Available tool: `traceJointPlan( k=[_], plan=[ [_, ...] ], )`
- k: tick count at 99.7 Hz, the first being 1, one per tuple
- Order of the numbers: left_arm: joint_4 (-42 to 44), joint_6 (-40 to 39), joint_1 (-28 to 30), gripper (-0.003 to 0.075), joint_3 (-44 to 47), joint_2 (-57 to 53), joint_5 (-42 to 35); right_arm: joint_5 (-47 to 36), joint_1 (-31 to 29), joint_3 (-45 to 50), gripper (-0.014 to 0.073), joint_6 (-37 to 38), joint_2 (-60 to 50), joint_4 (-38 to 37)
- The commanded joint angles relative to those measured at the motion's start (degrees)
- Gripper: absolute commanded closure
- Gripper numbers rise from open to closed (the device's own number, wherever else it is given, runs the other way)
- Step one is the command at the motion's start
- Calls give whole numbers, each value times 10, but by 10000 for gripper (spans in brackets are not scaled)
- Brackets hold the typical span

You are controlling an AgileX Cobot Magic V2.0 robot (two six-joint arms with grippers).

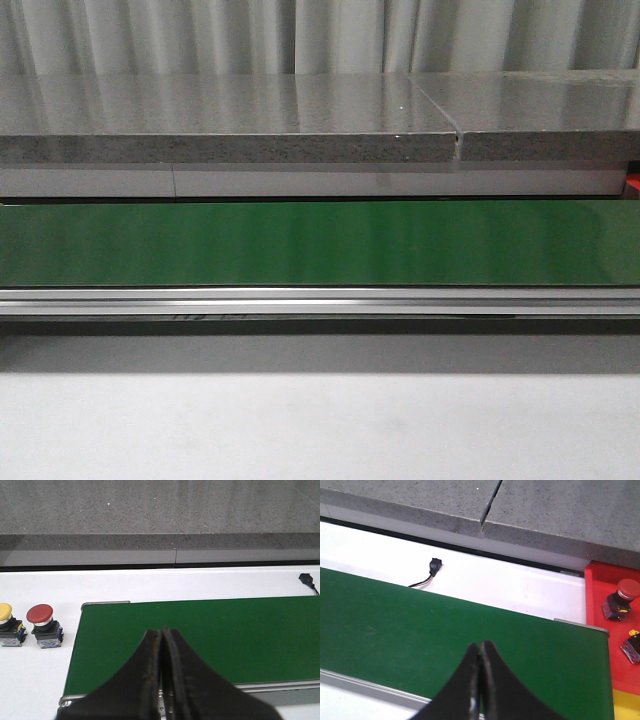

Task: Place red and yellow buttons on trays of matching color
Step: 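Raise the right gripper away from the trays, then lower the left gripper over a red button in the cluster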

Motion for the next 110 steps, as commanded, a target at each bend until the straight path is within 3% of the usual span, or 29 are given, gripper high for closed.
traceJointPlan(
  k=[1,19,26,34,52,82,110],
  plan=[
    [-5,-7,-4,622,-16,2,-38,-43,1,-13,662,-3,-4,7],
    [-5,-7,-4,138,-16,2,-34,-43,1,-13,662,-3,-4,7],
    [-5,-7,-4,43,-16,2,-35,-43,1,-13,662,-3,-4,7],
    [-5,-7,-2,52,-16,6,-37,-43,1,-13,662,-3,-4,7],
    [26,-123,46,71,-41,66,-20,-43,1,-13,662,-3,-4,7],
    [8,-125,159,71,-218,290,89,-42,1,-13,662,-3,-4,7],
    [7,-125,179,74,-337,463,99,-42,1,-13,662,-3,-4,7]
  ],
)
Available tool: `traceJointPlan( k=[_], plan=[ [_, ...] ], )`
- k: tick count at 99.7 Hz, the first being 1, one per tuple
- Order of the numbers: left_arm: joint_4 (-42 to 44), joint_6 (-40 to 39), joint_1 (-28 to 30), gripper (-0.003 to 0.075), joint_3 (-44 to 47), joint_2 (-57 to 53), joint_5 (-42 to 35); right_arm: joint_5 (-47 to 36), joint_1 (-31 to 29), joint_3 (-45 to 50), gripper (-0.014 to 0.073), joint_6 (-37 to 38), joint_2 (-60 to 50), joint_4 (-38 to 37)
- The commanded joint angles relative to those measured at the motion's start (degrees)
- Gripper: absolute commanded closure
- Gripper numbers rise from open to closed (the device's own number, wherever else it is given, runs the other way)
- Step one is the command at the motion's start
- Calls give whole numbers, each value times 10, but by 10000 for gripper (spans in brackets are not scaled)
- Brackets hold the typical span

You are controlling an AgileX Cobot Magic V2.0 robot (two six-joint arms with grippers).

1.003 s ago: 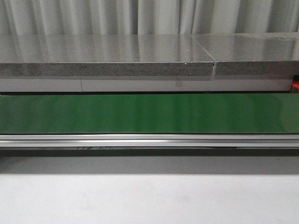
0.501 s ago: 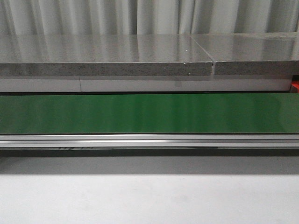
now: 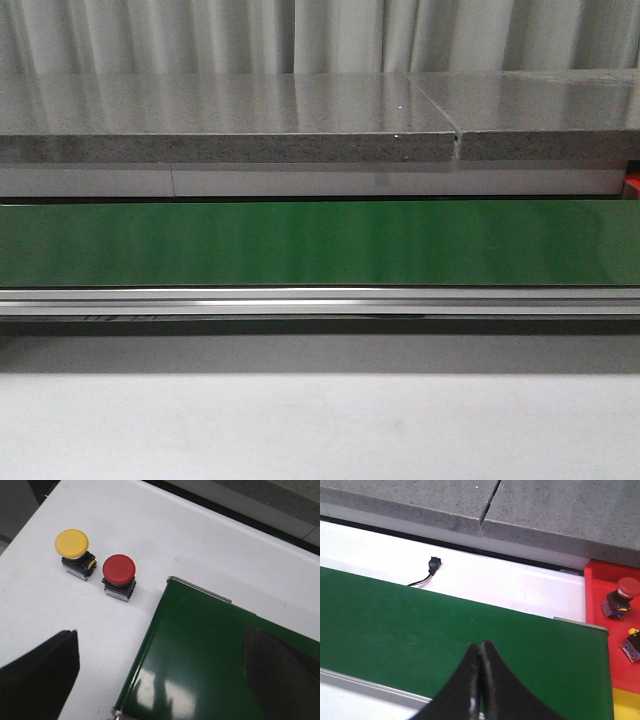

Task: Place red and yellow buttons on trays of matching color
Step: 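Lower the left gripper over a red button in the cluster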

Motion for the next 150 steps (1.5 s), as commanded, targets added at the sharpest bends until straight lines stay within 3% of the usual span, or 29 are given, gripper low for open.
traceJointPlan(
  k=[1,62,118,128,150],
  plan=[
    [-6,-6,3,75,-44,30,-25,-42,1,-15,662,-3,-4,7],
    [-7,-6,55,81,-171,266,-28,-42,1,-15,662,-3,-4,7],
    [-16,-6,55,85,-220,345,-34,-43,1,-15,662,-3,-4,7],
    [-16,-6,55,147,-220,345,-35,-43,1,-15,662,-3,-4,7],
    [-16,-6,55,442,-220,345,-28,-43,1,-15,662,-3,-4,7]
  ],
)
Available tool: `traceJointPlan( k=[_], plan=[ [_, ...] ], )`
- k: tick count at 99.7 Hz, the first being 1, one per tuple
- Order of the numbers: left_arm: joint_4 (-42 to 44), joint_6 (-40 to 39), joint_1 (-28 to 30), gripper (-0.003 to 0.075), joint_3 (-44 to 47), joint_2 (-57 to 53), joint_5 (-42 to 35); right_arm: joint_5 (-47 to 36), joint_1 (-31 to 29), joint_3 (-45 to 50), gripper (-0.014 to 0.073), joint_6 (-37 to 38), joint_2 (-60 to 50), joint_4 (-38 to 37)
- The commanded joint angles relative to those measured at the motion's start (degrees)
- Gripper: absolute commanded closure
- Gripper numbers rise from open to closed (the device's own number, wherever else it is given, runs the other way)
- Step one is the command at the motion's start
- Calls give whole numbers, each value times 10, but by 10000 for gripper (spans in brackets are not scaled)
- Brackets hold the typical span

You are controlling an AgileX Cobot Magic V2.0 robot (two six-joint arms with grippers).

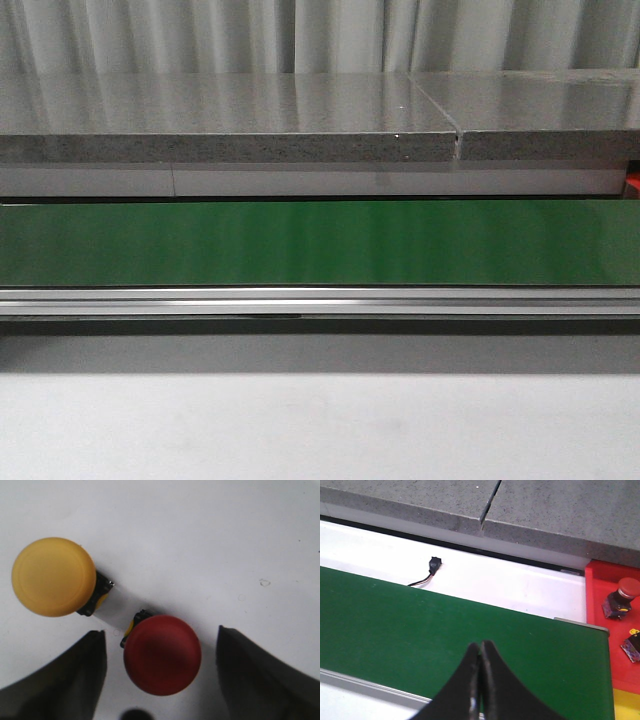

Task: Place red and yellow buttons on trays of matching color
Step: 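Lower the left gripper over a red button in the cluster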

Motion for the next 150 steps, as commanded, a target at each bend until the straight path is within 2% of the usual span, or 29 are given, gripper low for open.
traceJointPlan(
  k=[1,11,18,33,68,87,97,150],
  plan=[
    [-5,-6,1,451,-18,-29,-20,-43,1,-15,662,-3,-4,7],
    [-5,-6,1,582,-18,-29,-19,-43,1,-15,662,-3,-4,7],
    [-5,-5,1,647,-18,-29,-16,-43,1,-15,662,-3,-4,7],
    [-6,-2,1,708,-18,-35,-10,-43,1,-15,662,-3,-4,7],
    [-10,6,0,711,-18,-139,18,-43,1,-15,662,-3,-4,7],
    [-106,88,-1,711,-18,-201,68,-43,1,-15,662,-3,-4,7],
    [-120,105,-10,711,-12,-216,91,-43,1,-15,662,-3,-4,7],
    [-119,121,-102,711,101,-236,37,-42,1,-15,662,-3,-4,7]
  ],
)
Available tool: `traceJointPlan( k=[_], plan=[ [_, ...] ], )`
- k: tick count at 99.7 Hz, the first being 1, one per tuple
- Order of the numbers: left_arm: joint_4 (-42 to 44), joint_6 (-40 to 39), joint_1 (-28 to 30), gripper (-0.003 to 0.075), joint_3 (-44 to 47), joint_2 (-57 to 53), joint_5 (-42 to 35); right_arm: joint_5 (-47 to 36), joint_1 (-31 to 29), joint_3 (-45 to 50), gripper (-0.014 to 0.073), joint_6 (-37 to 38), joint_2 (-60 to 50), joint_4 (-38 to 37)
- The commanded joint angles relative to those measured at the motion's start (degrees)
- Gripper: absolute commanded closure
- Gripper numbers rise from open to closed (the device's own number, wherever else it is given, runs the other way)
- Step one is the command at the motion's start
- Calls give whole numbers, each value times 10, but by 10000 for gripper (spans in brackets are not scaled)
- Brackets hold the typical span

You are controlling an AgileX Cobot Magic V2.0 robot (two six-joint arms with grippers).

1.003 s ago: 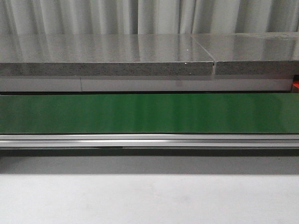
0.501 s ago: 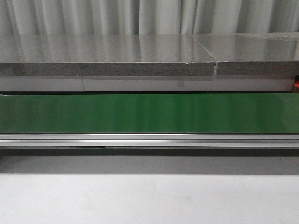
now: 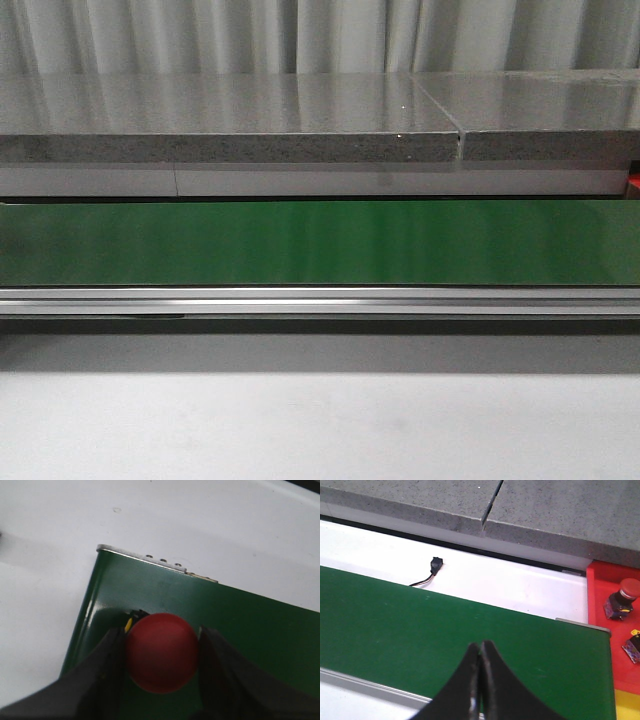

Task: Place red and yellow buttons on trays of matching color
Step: 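Lower the left gripper over a red button in the cluster, then grasp the red button and set it on the green belt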

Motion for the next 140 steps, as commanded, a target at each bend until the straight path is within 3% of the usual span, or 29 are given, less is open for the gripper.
traceJointPlan(
  k=[1,24,31,38,53,62,104,140],
  plan=[
    [-8,1,-11,711,-4,-27,-39,-42,1,-15,662,-3,-4,7],
    [-1,22,-18,703,9,-27,-43,-42,1,-15,662,-3,-4,7],
    [-1,32,-18,652,9,-27,-42,-42,1,-15,662,-3,-4,7],
    [-2,45,-18,540,9,-27,-37,-42,1,-15,662,-3,-4,7],
    [-17,66,-19,200,9,-27,-34,-42,1,-15,662,-3,-4,7],
    [-17,75,-22,99,7,-27,-38,-42,1,-15,662,-3,-4,7],
    [-17,72,-14,92,-84,-27,-55,-42,1,-15,662,-3,-4,7],
    [-15,70,111,92,-90,0,-48,-42,1,-15,662,-3,-4,7]
  ],
)
